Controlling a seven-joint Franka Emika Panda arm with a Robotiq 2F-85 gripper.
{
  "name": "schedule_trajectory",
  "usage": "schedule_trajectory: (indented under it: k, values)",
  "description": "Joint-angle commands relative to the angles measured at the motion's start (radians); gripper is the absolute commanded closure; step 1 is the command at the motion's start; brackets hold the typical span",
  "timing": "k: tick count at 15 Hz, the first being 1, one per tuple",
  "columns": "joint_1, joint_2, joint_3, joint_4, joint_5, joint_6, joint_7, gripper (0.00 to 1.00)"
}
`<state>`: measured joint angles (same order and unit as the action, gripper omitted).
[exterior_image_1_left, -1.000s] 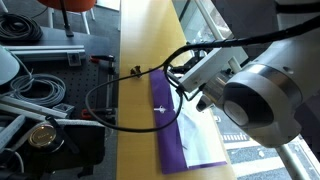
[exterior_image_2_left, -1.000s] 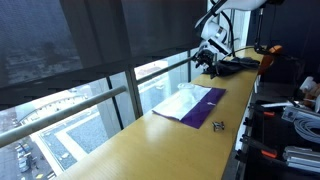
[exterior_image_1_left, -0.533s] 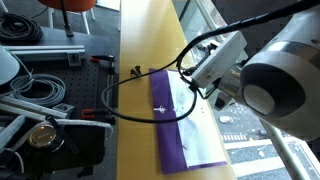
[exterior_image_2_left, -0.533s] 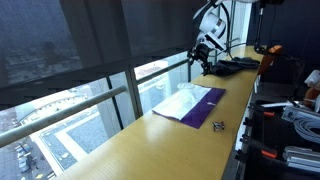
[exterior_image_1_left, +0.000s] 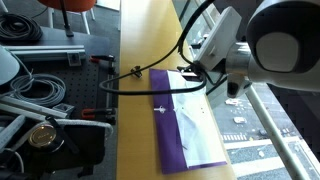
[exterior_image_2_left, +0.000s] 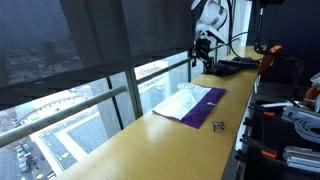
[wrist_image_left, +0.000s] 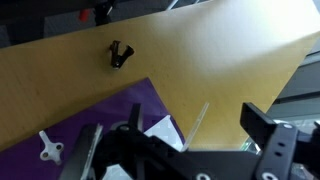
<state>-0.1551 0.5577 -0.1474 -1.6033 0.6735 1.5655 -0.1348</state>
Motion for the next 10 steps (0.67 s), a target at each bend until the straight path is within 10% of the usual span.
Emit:
schedule_trajectory:
  k: [1,10]
  values:
    - [0.031,-0.099,0.012,-0.141,-0.108,0.181,0.005,0.00]
    - [0.060,-0.250,0.108,-0.368,-0.118,0.421,-0.014,0.00]
